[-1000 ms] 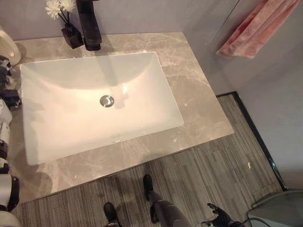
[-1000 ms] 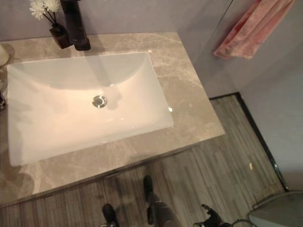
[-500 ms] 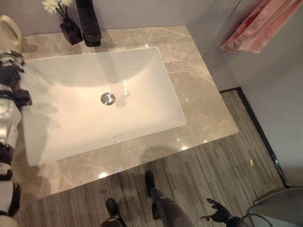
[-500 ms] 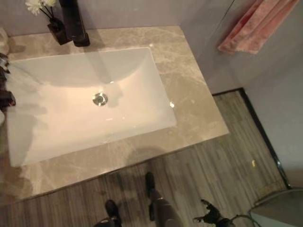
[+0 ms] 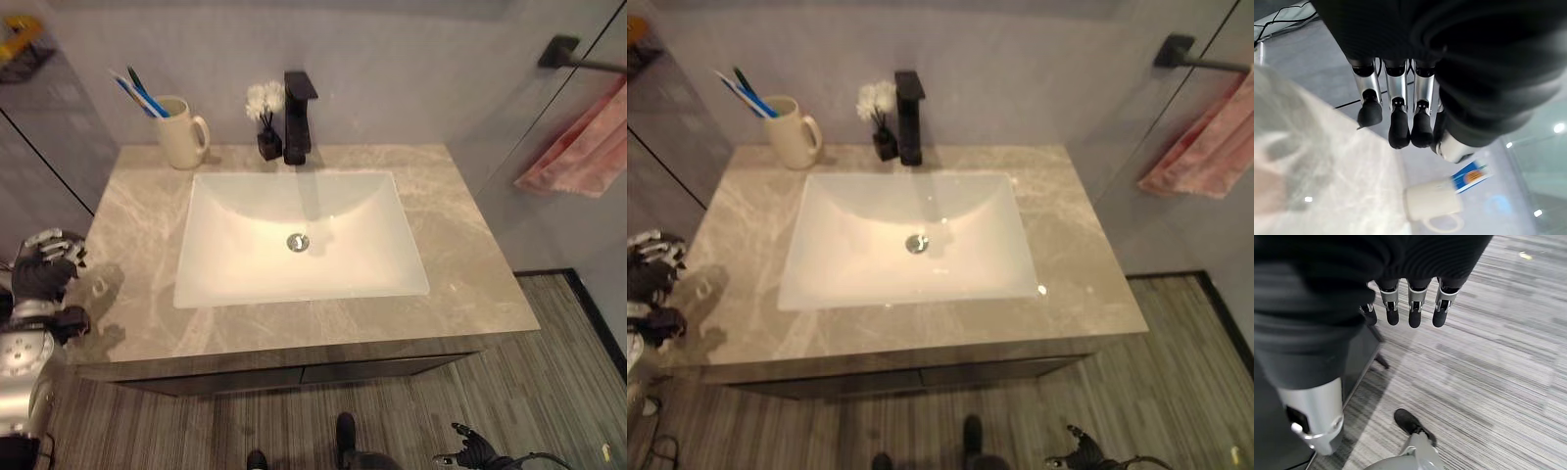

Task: Put brush and paste in cup on sink, flatten towel.

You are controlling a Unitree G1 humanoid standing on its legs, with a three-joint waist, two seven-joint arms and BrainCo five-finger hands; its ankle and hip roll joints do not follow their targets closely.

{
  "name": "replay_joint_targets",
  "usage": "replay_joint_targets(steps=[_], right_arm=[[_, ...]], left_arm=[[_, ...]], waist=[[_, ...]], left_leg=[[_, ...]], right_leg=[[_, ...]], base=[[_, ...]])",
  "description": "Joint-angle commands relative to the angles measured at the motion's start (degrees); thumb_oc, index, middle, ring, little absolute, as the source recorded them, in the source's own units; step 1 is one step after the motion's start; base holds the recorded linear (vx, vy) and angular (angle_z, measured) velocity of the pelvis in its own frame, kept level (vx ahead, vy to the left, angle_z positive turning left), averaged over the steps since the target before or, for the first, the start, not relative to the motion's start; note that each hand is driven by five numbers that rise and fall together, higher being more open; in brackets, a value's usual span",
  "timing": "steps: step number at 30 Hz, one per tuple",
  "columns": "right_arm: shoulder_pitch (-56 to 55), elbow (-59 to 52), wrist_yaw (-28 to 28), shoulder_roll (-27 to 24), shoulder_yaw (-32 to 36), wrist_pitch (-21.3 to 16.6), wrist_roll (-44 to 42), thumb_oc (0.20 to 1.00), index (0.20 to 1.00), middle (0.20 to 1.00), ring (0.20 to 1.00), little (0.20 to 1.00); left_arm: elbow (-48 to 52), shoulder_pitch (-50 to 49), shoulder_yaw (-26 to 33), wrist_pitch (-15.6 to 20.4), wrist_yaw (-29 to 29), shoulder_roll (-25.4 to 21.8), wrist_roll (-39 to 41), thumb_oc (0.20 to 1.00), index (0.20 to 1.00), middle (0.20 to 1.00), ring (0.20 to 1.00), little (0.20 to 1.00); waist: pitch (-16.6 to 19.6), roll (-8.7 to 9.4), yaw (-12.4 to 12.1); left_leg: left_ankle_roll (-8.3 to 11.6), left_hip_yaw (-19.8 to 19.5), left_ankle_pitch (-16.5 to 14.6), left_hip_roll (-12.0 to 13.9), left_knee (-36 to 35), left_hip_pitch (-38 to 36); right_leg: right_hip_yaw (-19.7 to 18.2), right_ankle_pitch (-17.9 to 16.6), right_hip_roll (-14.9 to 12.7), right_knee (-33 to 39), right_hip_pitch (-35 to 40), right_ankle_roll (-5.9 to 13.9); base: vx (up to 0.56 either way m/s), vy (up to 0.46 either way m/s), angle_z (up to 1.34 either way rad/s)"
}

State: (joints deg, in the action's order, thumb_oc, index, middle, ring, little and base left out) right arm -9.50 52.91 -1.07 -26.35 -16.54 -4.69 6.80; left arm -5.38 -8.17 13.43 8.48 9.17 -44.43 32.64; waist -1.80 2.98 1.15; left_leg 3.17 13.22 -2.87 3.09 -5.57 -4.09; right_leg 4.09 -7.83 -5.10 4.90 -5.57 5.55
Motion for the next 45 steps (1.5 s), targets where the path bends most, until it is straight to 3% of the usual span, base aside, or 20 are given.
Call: replay_joint_targets(steps=[1,12,14,15,17,23,27,29,30,31,32,33,34,36,37,38,39,42,43,45], right_arm=[[2.1,1.5,-0.5,-0.4,1.8,0.2,1.0,1.000,1.000,1.000,1.000,1.000],[3.0,2.6,-0.8,1.1,2.3,0.2,1.6,1.000,1.000,1.000,1.000,1.000],[2.9,2.4,-0.7,1.5,1.8,0.1,1.5,1.000,1.000,1.000,1.000,1.000],[2.7,2.5,-0.5,1.8,1.0,-0.1,1.0,1.000,1.000,1.000,1.000,1.000],[2.6,3.0,-0.7,2.1,0.7,-0.1,0.8,1.000,1.000,1.000,1.000,1.000],[2.6,3.6,-1.3,1.7,0.7,-0.1,-0.4,1.000,1.000,1.000,1.000,1.000],[2.0,4.3,-1.8,0.5,1.1,-0.4,-1.3,1.000,1.000,1.000,1.000,1.000],[1.9,4.2,-1.9,0.1,1.3,-0.3,-1.4,1.000,1.000,1.000,1.000,1.000],[2.0,4.4,-2.1,-0.8,1.6,-0.2,-1.4,1.000,1.000,1.000,1.000,1.000],[2.0,4.4,-2.1,-0.8,1.6,-0.2,-1.4,1.000,1.000,1.000,1.000,1.000],[1.9,6.4,-3.2,-0.9,2.5,0.0,-2.1,1.000,1.000,1.000,1.000,1.000],[1.7,7.7,-3.8,-1.0,2.9,0.1,-2.1,1.000,1.000,1.000,1.000,1.000],[1.8,7.7,-3.9,-1.1,2.9,0.1,-2.1,1.000,1.000,1.000,1.000,1.000],[2.2,9.9,-4.4,-1.4,2.5,0.1,-1.8,1.000,1.000,1.000,1.000,1.000],[2.2,10.5,-4.7,-1.8,3.1,0.1,-2.2,1.000,1.000,1.000,1.000,1.000],[2.1,10.8,-4.8,-2.0,3.3,0.2,-2.2,1.000,1.000,1.000,1.000,1.000],[2.9,11.6,-4.7,-1.9,3.1,0.2,-2.2,1.000,1.000,1.000,1.000,1.000],[3.3,13.3,-4.8,-1.7,3.9,0.3,-2.3,1.000,1.000,1.000,1.000,1.000],[3.7,13.9,-4.4,-1.4,5.0,0.6,-2.2,1.000,1.000,1.000,1.000,1.000],[3.6,13.6,-4.2,-1.1,4.8,0.5,-2.0,1.000,1.000,1.000,1.000,1.000]], left_arm=[[2.5,3.2,2.3,4.0,-2.5,-0.6,-1.5,0.200,0.200,0.200,0.200,0.200],[9.0,-2.2,3.0,4.0,-5.5,2.2,-2.7,0.200,0.200,0.200,0.200,0.200],[8.7,-1.9,2.9,3.9,-5.4,2.5,-2.8,0.200,0.200,0.200,0.200,0.200],[8.1,-1.5,2.6,3.8,-5.5,2.7,-3.2,0.200,0.200,0.200,0.200,0.200],[7.5,-0.9,1.9,3.6,-4.9,3.5,-3.8,0.200,0.200,0.200,0.200,0.200],[5.3,1.7,-0.9,3.8,-4.6,5.8,-4.1,0.200,0.200,0.200,0.200,0.200],[3.8,4.9,-3.9,4.0,-5.0,6.7,-3.0,0.200,0.200,0.200,0.200,0.200],[3.8,5.6,-4.4,4.2,-5.1,6.8,-2.6,0.200,0.200,0.200,0.200,0.200],[3.7,6.9,-5.4,4.3,-5.0,7.1,-2.1,0.200,0.200,0.200,0.200,0.200],[3.7,6.9,-5.4,4.3,-5.0,7.1,-2.1,0.200,0.200,0.200,0.200,0.200],[3.5,7.4,-6.3,4.4,-4.5,7.6,-2.0,0.200,0.200,0.200,0.200,0.200],[3.4,7.1,-6.0,4.6,-3.7,7.0,-2.7,0.200,0.200,0.200,0.200,0.200],[3.3,7.2,-6.1,4.6,-3.7,7.0,-2.5,0.200,0.200,0.200,0.200,0.200],[2.7,7.2,-6.2,5.1,-2.7,7.0,-2.1,0.200,0.200,0.200,0.200,0.200],[2.5,7.7,-6.7,5.2,-2.6,6.7,-1.8,0.200,0.200,0.200,0.200,0.200],[2.3,7.8,-6.8,5.6,-2.3,6.6,-1.8,0.200,0.200,0.200,0.200,0.200],[1.9,8.1,-6.6,5.7,-2.6,6.4,-1.2,0.200,0.200,0.200,0.200,0.200],[2.1,8.2,-6.6,5.7,-2.9,6.4,-1.3,0.200,0.200,0.200,0.200,0.200],[2.8,7.5,-5.9,5.9,-3.7,5.2,-1.5,0.200,0.200,0.200,0.200,0.200],[3.0,7.2,-5.4,6.0,-3.7,4.8,-1.4,0.200,0.200,0.200,0.200,0.200]], waist=[[-0.9,-0.89,2.4],[-1.5,-1.99,1.9],[-1.8,-2.21,1.9],[-1.8,-2.07,2.0],[-1.9,-2.09,1.9],[-1.9,-2.44,2.4],[-2.5,-1.59,3.1],[-3.1,-1.20,3.0],[-4.4,-0.72,2.7],[-4.3,-0.72,2.7],[-4.1,-0.32,3.0],[-4.0,-0.48,2.1],[-3.9,-0.43,2.0],[-4.0,-1.53,1.4],[-4.2,-2.06,1.8],[-4.4,-2.44,1.7],[-4.3,-3.06,1.8],[-3.1,-4.37,1.7],[-2.1,-4.85,1.6],[-2.0,-4.83,1.4]], left_leg=[[-4.00,-3.6,-1.3,-3.6,0.6,0.1],[-5.75,-3.6,-0.8,-6.0,1.0,-0.4],[-5.59,-3.2,-0.5,-5.8,1.0,-0.3],[-5.42,-2.5,-0.3,-5.6,0.8,-0.9],[-5.19,-2.2,-0.1,-5.5,0.8,-1.2],[-4.99,-2.1,-0.5,-5.5,2.4,-1.3],[-3.64,-2.0,-3.3,-5.0,13.5,2.3],[-2.52,-2.3,-2.9,-4.8,18.8,4.7],[-0.54,-4.5,-1.4,-4.7,26.4,8.5],[-0.54,-4.5,-1.4,-4.7,26.4,8.5],[-1.19,-4.4,-0.8,-0.8,22.1,10.7],[-0.70,-7.3,3.4,2.3,16.6,12.3],[-0.59,-7.7,4.1,2.6,15.4,11.8],[1.55,-12.6,10.7,7.0,7.6,12.1],[2.36,-12.6,12.3,8.6,6.8,12.6],[2.66,-13.4,13.3,8.9,6.7,12.1],[2.38,-13.2,10.7,8.3,6.0,9.4],[2.77,-12.8,9.7,7.2,4.5,7.7],[1.91,-12.2,7.8,4.7,4.7,6.0],[1.60,-11.4,7.3,4.1,4.7,5.4]], right_leg=[[-0.9,3.3,-2.1,-4.8,3.4,4.31],[-0.5,0.2,-4.2,-9.7,0.6,5.55],[0.6,1.9,-2.5,-10.5,0.0,5.07],[2.1,3.7,0.9,-11.3,-1.2,4.07],[3.8,4.6,2.9,-12.4,-2.0,3.42],[3.8,6.9,5.3,-11.9,-0.7,2.00],[1.8,8.1,5.6,-9.6,2.3,-0.23],[1.9,8.4,5.4,-9.7,2.8,-0.72],[2.0,8.9,5.0,-10.2,3.5,-1.54],[2.0,8.9,5.0,-10.2,3.4,-1.54],[1.9,10.1,3.7,-10.3,4.3,-1.39],[0.5,10.8,3.7,-10.5,5.3,-1.07],[0.4,10.7,3.6,-10.4,5.2,-1.14],[-2.0,11.8,3.6,-10.8,6.1,-1.02],[-2.3,11.9,2.7,-10.6,6.6,-0.56],[-2.7,11.7,2.3,-10.4,7.0,-0.39],[-3.4,12.1,2.0,-10.6,7.2,0.05],[-4.2,11.2,1.2,-9.0,7.7,0.91],[-5.4,9.9,-1.4,-8.0,8.7,2.25],[-6.0,9.8,-1.9,-8.0,8.7,2.72]], base=[[-0.08,0.121,0.04],[-0.07,0.117,0.02],[-0.07,0.069,-0.30],[-0.03,0.034,-0.35],[-0.01,0.001,-0.12],[0.02,-0.052,-0.01],[0.05,-0.118,0.01],[-0.01,-0.099,0.17],[-0.02,-0.065,0.17],[0.05,-0.019,-0.02],[0.19,0.134,-0.10],[0.21,0.138,-0.21],[0.21,0.163,-0.11],[0.15,0.190,-0.37],[0.15,0.223,-0.42],[0.13,0.200,-0.29],[0.14,0.210,-0.43],[0.17,0.269,-0.62],[0.20,0.294,-0.48],[0.17,0.296,-0.53]])
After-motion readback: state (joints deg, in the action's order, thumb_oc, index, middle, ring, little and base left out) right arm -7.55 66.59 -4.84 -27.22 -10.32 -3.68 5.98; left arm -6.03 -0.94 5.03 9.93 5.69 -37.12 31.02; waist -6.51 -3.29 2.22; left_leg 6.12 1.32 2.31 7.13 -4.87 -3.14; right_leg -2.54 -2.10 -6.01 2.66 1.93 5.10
